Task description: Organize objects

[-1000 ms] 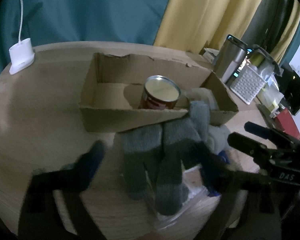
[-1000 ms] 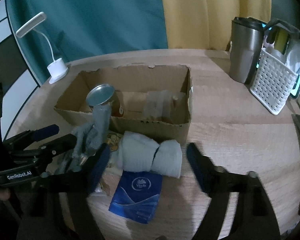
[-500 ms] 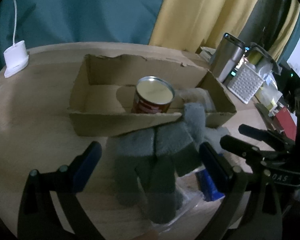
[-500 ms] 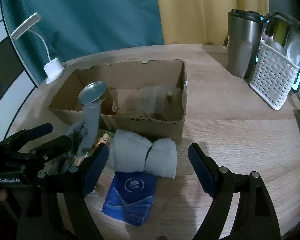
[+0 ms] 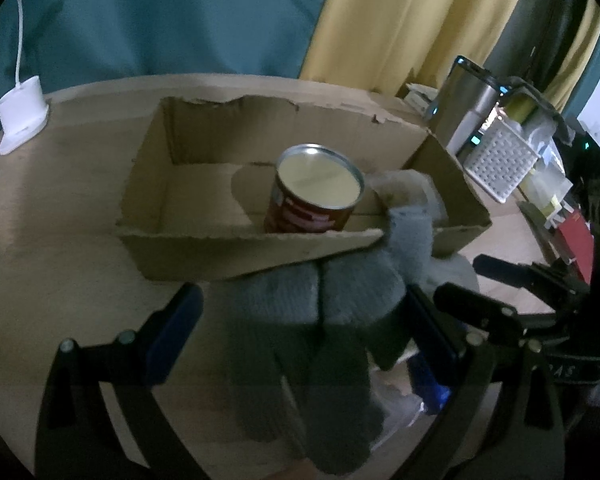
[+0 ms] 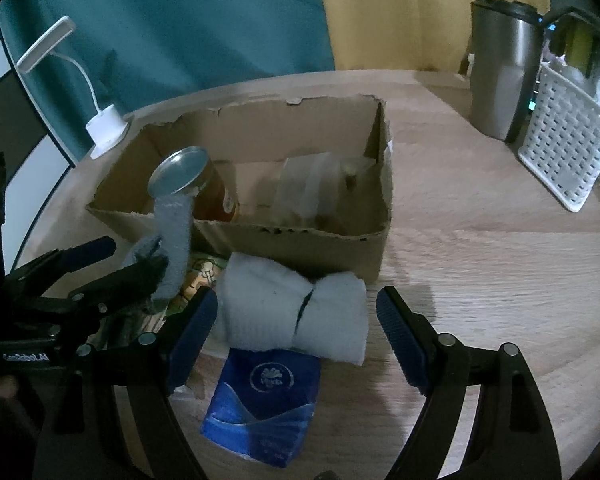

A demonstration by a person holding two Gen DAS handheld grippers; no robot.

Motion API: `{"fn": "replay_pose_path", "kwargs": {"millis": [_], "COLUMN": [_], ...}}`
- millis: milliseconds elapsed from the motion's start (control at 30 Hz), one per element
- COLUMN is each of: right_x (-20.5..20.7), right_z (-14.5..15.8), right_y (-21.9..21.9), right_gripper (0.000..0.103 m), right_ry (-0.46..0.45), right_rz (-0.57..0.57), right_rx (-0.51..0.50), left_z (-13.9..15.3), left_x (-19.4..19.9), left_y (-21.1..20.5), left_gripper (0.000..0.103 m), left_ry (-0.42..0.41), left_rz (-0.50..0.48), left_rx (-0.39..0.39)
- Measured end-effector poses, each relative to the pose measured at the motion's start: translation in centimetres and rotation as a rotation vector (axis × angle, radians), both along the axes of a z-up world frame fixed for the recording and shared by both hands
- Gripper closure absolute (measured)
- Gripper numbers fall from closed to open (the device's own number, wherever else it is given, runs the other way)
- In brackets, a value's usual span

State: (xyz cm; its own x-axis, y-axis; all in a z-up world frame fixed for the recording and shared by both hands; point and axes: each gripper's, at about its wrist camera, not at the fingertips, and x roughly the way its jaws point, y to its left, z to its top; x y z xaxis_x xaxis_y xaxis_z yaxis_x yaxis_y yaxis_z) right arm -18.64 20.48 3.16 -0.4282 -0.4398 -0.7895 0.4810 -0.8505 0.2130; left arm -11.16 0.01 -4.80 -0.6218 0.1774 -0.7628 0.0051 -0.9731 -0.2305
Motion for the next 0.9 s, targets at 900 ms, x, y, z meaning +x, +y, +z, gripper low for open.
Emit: {"fn": "replay_pose_path", "kwargs": {"millis": [900], "right_x": [-0.8], "right_z": [-1.3], "right_y": [0.3], "right_gripper": [0.034], "right_ry": [-0.077], "right_rz": [0.015], "right_rx": [-0.024], "left_z": [-0.5], "left_x": [-0.5], "left_y": [0.0], "left_gripper": [0.030], "left_ry": [-0.010], "left_rz": [-0.056], "left_rx": [0.042]}}
